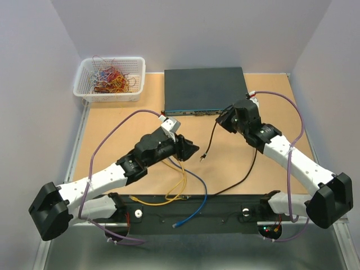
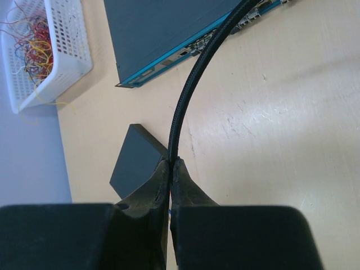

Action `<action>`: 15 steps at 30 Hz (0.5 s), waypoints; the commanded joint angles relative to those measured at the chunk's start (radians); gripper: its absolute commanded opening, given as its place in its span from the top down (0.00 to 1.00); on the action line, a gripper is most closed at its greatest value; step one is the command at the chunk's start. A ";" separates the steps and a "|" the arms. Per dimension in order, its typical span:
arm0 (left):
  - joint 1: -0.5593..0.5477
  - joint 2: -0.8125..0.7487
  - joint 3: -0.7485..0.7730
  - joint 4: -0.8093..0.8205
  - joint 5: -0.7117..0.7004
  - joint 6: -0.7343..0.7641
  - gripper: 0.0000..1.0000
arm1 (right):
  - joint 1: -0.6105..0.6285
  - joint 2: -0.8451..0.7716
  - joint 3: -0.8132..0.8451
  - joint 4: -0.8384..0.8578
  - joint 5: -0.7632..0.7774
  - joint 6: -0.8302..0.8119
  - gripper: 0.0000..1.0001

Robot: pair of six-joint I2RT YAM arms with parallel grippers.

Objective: Insert the plug into the switch port

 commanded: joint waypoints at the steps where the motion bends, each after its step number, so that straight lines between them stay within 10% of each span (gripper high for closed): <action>1: -0.004 -0.002 -0.034 0.197 0.065 0.009 0.45 | -0.015 -0.057 0.018 0.056 -0.006 0.021 1.00; 15: -0.004 0.090 -0.152 0.357 0.141 0.015 0.39 | -0.025 -0.067 0.055 0.072 -0.097 0.009 1.00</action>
